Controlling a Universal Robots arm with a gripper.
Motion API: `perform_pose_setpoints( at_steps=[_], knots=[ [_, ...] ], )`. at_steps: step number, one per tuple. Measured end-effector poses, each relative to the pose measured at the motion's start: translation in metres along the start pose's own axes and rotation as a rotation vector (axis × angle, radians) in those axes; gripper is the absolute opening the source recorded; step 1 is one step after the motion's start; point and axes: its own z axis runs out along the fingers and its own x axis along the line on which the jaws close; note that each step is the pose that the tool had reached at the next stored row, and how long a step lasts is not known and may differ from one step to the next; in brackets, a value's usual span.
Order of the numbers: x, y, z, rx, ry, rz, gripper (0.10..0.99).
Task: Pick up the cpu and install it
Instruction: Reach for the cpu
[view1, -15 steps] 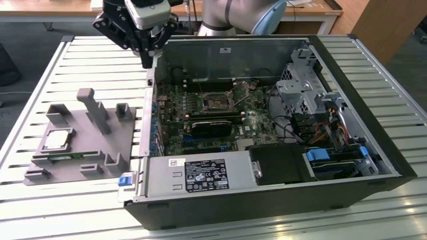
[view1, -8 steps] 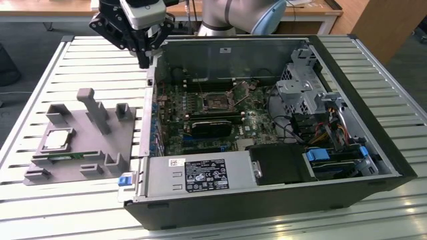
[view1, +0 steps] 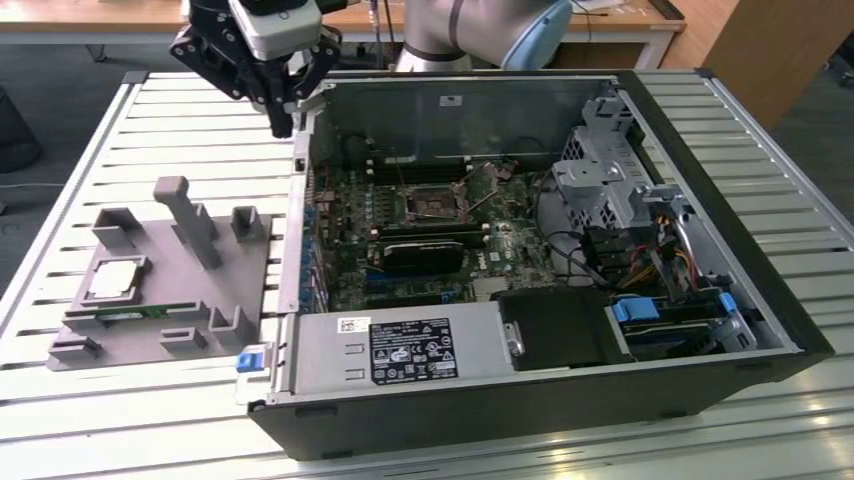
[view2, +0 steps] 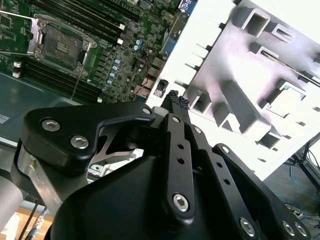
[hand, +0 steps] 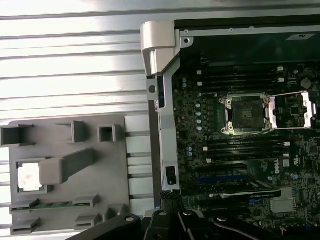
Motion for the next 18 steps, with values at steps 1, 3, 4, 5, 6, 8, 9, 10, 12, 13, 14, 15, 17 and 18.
perform_pose_setpoints(
  at_steps=[1, 3, 4, 5, 6, 8, 9, 10, 12, 13, 14, 15, 17, 18],
  knots=[
    [0.0008, 0.0000, 0.0000, 0.000, 0.0000, 0.000, 0.106],
    [0.0023, -0.0002, 0.0000, 0.000, 0.0000, 0.000, 0.106],
    [0.0031, -0.0002, 0.0000, 0.000, 0.0000, 0.000, 0.106],
    [0.0039, -0.0003, 0.0000, 0.000, 0.0000, 0.000, 0.106],
    [0.0046, -0.0004, 0.0000, 0.000, 0.0000, 0.000, 0.106],
    [0.0062, -0.0004, 0.0000, 0.000, 0.0000, 0.000, 0.106],
    [0.0070, -0.0005, 0.0000, 0.000, 0.0000, 0.000, 0.106],
    [0.0077, -0.0006, 0.0001, 0.000, 0.0000, 0.000, 0.106],
    [0.0092, -0.0007, 0.0001, 0.000, 0.0000, 0.000, 0.106],
    [0.0100, -0.0008, 0.0001, 0.000, 0.0000, 0.000, 0.106],
    [0.0108, -0.0008, 0.0001, 0.000, 0.0000, 0.000, 0.106],
    [0.0116, -0.0009, 0.0001, 0.000, 0.0000, 0.000, 0.106],
    [0.0131, -0.0010, 0.0001, 0.000, 0.0000, 0.000, 0.106],
    [0.0139, -0.0011, 0.0001, 0.000, 0.0000, 0.000, 0.106]
  ],
)
